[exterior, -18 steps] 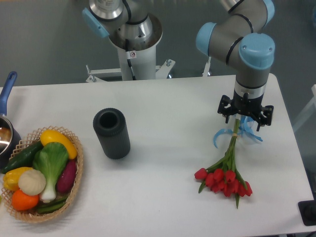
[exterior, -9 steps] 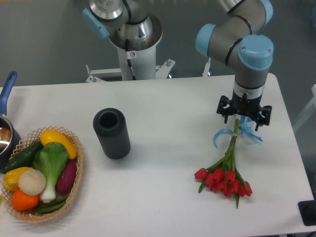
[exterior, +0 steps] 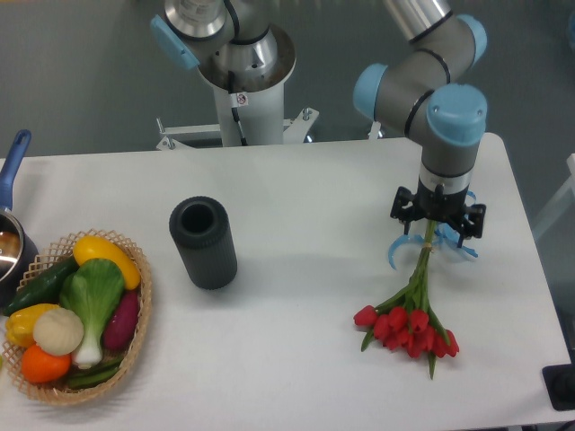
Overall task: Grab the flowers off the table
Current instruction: 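Lower the gripper onto the tulip stems and close it around them, then lift the gripped tulip bunch up off the table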
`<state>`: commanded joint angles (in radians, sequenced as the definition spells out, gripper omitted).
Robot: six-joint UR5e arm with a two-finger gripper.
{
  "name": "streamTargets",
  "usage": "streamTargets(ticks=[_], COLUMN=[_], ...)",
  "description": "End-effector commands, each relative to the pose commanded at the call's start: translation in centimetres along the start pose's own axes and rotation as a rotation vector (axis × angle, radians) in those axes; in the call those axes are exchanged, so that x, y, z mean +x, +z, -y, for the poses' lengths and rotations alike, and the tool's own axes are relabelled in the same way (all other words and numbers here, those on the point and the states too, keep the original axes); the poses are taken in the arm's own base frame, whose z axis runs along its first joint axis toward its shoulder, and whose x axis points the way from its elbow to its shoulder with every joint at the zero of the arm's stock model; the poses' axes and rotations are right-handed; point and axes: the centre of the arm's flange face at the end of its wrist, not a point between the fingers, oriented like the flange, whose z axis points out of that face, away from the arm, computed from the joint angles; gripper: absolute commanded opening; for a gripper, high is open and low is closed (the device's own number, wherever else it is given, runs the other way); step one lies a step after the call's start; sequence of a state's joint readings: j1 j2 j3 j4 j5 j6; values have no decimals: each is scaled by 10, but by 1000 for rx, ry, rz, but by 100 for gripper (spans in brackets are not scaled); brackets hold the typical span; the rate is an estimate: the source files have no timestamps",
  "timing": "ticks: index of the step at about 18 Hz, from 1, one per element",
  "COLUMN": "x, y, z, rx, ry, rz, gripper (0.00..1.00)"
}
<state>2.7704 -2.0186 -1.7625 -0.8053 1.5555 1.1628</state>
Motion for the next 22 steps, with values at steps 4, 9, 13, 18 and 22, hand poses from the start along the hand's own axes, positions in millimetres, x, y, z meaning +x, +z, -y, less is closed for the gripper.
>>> streamTargets(ticks=[4,9,13,18,22], x=[-7,-8,-9,-9,-10], y=[10,34,32,30,23], z=[6,16,22,22,22], rx=[-2,-15,-14,-5,0], ry=[4,19,10,9,-49], rz=[-6,-32,-24,-29,-18], gripper=[100,83,56,0,0])
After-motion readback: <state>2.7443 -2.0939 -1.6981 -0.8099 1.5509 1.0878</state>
